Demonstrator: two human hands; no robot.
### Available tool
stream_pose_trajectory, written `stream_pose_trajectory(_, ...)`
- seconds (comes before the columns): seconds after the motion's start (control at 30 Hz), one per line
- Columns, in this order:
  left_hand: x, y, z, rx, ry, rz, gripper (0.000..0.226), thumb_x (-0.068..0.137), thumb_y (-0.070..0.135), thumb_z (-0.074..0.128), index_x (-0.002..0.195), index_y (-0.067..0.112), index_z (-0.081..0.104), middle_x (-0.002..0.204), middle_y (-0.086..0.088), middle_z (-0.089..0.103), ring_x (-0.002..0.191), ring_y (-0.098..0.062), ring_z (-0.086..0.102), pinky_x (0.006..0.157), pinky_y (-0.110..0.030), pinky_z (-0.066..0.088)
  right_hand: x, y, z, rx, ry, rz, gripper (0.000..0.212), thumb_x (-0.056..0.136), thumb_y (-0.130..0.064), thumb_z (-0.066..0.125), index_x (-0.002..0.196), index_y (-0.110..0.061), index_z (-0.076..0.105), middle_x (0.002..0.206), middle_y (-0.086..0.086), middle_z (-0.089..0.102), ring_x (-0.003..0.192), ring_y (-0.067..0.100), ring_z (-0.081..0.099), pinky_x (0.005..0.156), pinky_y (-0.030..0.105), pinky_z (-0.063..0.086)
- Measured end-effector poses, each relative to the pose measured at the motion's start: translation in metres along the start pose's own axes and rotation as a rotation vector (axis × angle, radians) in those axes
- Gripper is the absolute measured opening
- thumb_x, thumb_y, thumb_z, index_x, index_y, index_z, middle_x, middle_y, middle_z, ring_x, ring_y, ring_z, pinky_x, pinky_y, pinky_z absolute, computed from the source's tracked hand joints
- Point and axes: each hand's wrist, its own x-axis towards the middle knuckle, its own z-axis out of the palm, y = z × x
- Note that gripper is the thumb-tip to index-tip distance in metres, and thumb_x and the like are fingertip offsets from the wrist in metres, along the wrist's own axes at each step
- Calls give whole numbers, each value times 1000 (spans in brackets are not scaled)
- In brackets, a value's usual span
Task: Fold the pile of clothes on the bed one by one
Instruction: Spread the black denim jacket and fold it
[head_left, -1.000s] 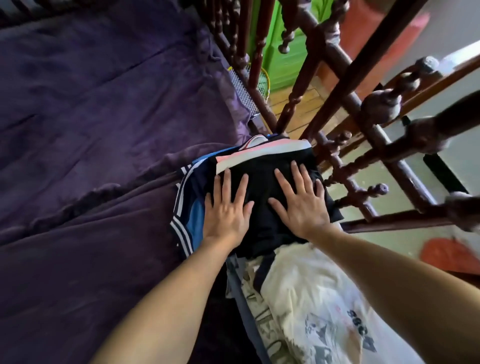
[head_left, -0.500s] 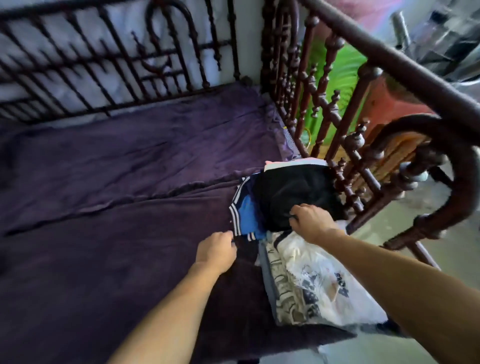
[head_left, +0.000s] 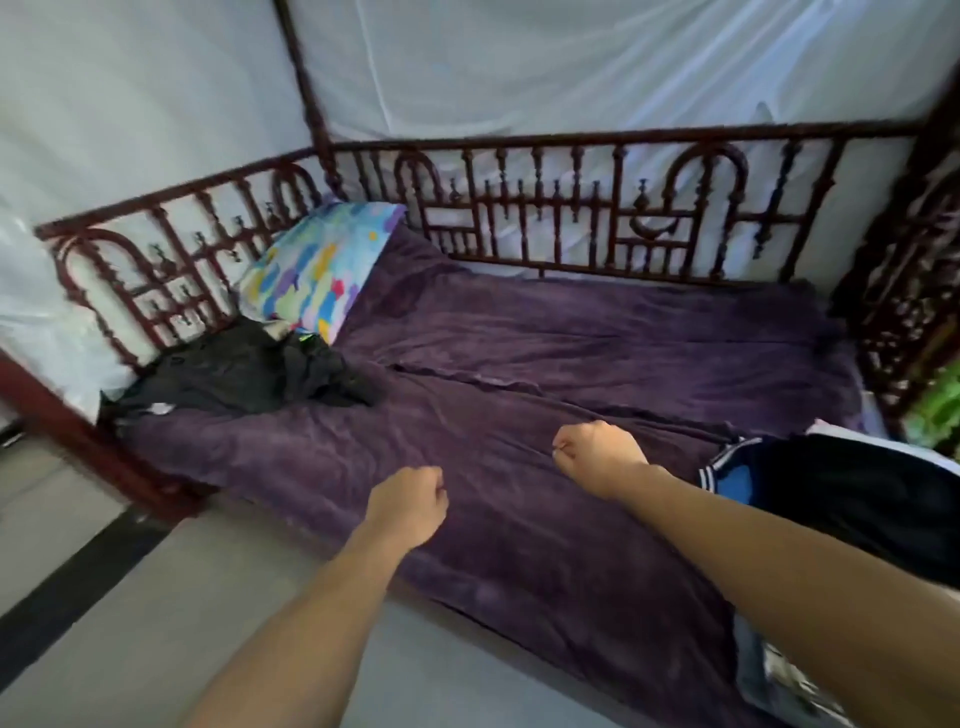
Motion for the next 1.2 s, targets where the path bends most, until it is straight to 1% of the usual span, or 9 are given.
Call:
stream_pose_trajectory(0.07, -13, -53, -15, -14, 21, -62, 20, 93, 30, 47, 101, 20, 62, 98, -5, 68, 98, -28, 61, 73, -34, 46, 20, -55, 5, -4, -10, -73, 21, 92, -35, 50, 104, -28, 66, 105, 1, 70, 98, 29, 63, 79, 33, 49)
stream_pose_trajectory(0.17, -30, -135, -35, -11, 51, -153, 20, 92, 32, 48, 103, 23, 62, 105, -5, 67, 102, -28, 61, 80, -35, 47, 51, -138, 16, -9, -7, -163, 21, 92, -35, 50, 104, -27, 66, 104, 2, 69, 96, 29, 63, 78, 34, 49)
stream_pose_trajectory(0.27, -42, -223, -58, -4, 65, -241, 23, 91, 32, 49, 107, 24, 63, 111, -6, 66, 108, -28, 60, 86, -35, 47, 82, -222, 33, 14, -20, -215, 22, 94, -36, 49, 107, -26, 64, 104, 4, 68, 93, 29, 63, 72, 32, 46)
stream_pose_trajectory(0.33, -45, -277, -74, 6, 62, -287, 24, 91, 30, 49, 107, 22, 64, 111, -8, 67, 109, -29, 60, 86, -34, 47, 101, -273, 44, 37, -30, -241, 24, 95, -37, 48, 111, -27, 63, 104, 4, 67, 91, 28, 64, 70, 32, 45)
stream_pose_trajectory(0.53, -35, -389, -101, 1, 36, -358, 25, 93, 29, 49, 111, 20, 63, 113, -9, 65, 107, -30, 60, 85, -34, 46, 153, -371, 69, 57, -44, -276, 26, 96, -40, 46, 114, -29, 62, 108, 1, 66, 94, 26, 62, 71, 32, 44)
stream_pose_trajectory(0.7, 11, -437, -92, -24, -1, -337, 24, 92, 30, 48, 107, 21, 63, 110, -8, 66, 106, -29, 60, 86, -35, 48, 211, -397, 90, 38, -80, -217, 26, 94, -38, 48, 114, -28, 62, 114, 2, 65, 103, 27, 61, 82, 36, 49)
stream_pose_trajectory(0.93, 126, -503, -77, -8, -45, -293, 26, 92, 29, 44, 108, 21, 63, 115, -6, 64, 106, -29, 59, 85, -36, 46, 325, -393, 144, 46, -153, -76, 27, 92, -36, 49, 115, -28, 61, 116, 2, 64, 104, 27, 60, 80, 34, 47)
stream_pose_trajectory(1.07, 214, -542, -69, 25, -166, -260, 32, 95, 31, 38, 116, 20, 60, 123, -5, 61, 112, -28, 57, 89, -35, 44, 401, -384, 175, 29, -257, 37, 27, 91, -38, 51, 115, -28, 60, 118, 3, 63, 105, 27, 60, 78, 32, 46)
stream_pose_trajectory(1.2, 288, -575, -67, -15, -168, -197, 26, 95, 31, 42, 105, 17, 60, 113, -5, 64, 108, -26, 57, 84, -34, 44, 470, -386, 189, 32, -321, 104, 28, 91, -35, 52, 116, -25, 60, 117, 3, 64, 102, 27, 62, 80, 33, 51)
